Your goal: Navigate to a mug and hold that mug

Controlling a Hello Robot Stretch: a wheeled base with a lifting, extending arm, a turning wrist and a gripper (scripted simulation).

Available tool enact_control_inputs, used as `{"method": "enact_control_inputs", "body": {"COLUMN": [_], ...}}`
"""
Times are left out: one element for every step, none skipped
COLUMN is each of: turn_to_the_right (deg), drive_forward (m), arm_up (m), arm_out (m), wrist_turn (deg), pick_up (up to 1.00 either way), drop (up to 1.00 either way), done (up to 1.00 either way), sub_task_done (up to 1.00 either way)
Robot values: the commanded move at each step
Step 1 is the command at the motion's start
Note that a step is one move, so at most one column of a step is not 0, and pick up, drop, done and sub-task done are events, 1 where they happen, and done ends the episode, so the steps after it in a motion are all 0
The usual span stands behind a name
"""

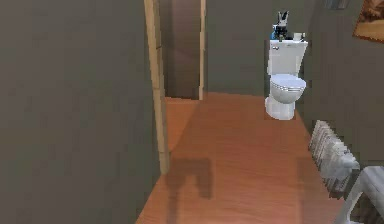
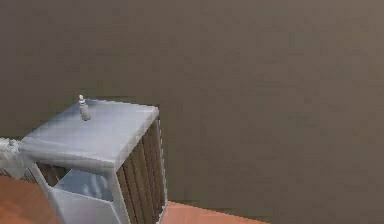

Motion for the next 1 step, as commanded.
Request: {"method": "enact_control_inputs", "body": {"turn_to_the_right": [0.0], "drive_forward": [0.20], "arm_up": [0.00], "arm_out": [0.00], "wrist_turn": [0.0], "pick_up": [0.00], "drop": [0.00], "done": [0.00], "sub_task_done": [0.00]}}
